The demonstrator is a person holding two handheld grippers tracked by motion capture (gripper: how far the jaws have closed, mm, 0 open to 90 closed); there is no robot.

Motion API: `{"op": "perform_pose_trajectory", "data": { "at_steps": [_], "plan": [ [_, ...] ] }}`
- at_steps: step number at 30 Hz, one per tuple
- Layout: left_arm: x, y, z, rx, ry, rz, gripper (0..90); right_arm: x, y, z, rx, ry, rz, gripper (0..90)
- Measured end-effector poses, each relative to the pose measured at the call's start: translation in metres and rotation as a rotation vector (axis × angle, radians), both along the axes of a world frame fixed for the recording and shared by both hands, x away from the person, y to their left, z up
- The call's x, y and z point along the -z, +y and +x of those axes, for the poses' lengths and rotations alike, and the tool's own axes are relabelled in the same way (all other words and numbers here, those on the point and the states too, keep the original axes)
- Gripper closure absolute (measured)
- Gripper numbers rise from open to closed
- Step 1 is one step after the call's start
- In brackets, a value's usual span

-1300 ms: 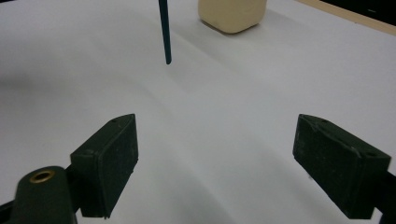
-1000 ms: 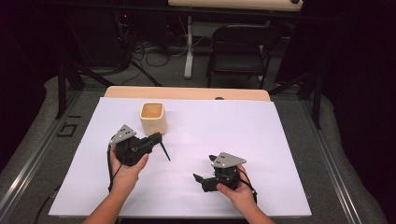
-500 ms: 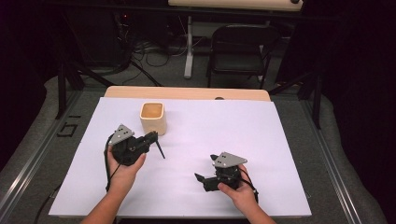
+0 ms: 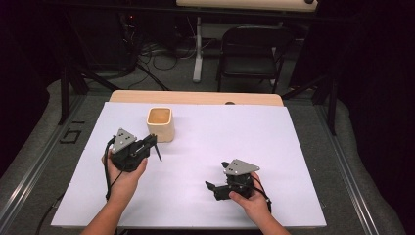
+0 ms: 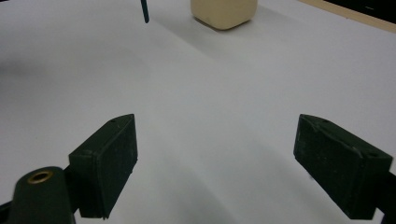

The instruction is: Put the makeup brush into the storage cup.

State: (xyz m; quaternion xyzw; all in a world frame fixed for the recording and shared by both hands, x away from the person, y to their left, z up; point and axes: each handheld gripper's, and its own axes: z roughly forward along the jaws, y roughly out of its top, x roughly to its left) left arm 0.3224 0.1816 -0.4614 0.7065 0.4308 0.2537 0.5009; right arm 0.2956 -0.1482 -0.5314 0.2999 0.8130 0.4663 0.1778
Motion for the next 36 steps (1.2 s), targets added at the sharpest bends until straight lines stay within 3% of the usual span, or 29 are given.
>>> {"op": "perform_pose_trajectory", "data": {
  "at_steps": [4,10,18,36],
  "plan": [
    [-0.001,0.001,0.0,-0.022,-0.01,0.037,83.7,0.0,0.0,0.001,0.006,-0.001,-0.004,13.6],
    [-0.001,0.005,0.003,-0.037,-0.011,0.047,83.7,0.0,-0.001,0.001,0.013,-0.001,-0.005,13.6],
    [-0.004,0.009,0.016,-0.023,0.012,0.033,83.7,0.001,-0.003,0.002,0.019,-0.001,-0.001,13.6],
    [-0.035,0.014,0.039,-0.043,0.008,0.009,83.7,0.0,-0.003,0.002,0.02,0.004,0.003,13.6]
  ]
}}
